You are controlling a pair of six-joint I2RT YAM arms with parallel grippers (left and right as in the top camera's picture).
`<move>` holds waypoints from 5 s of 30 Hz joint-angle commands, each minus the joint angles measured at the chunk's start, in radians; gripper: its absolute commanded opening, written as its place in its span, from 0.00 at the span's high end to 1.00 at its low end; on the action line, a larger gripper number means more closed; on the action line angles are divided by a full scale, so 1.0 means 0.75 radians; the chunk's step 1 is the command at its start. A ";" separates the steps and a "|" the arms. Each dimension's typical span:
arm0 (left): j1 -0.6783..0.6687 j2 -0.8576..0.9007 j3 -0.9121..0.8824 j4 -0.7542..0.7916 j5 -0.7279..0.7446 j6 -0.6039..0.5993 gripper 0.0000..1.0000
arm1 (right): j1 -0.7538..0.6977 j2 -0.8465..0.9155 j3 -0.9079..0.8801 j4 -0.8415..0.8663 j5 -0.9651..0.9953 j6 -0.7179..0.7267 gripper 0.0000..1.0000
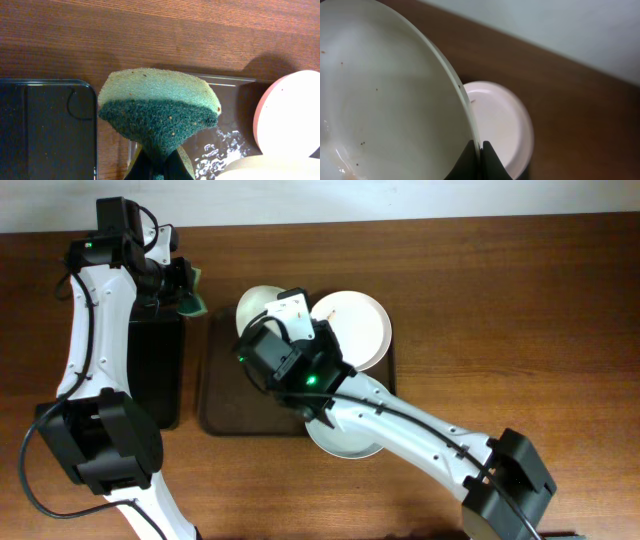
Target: Clean dirty plates on tray and stack at the side
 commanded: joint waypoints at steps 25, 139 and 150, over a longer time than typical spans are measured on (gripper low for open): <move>-0.003 -0.012 0.004 0.002 -0.021 -0.014 0.99 | 0.143 -0.005 0.001 0.524 0.808 -0.575 0.96; -0.004 -0.012 0.004 0.006 -0.021 -0.013 0.99 | -0.677 -0.294 -0.679 -0.477 -1.488 0.514 0.51; -0.004 -0.012 0.004 0.009 -0.020 -0.013 0.99 | -0.642 -0.213 -0.741 -0.345 -1.427 0.561 0.64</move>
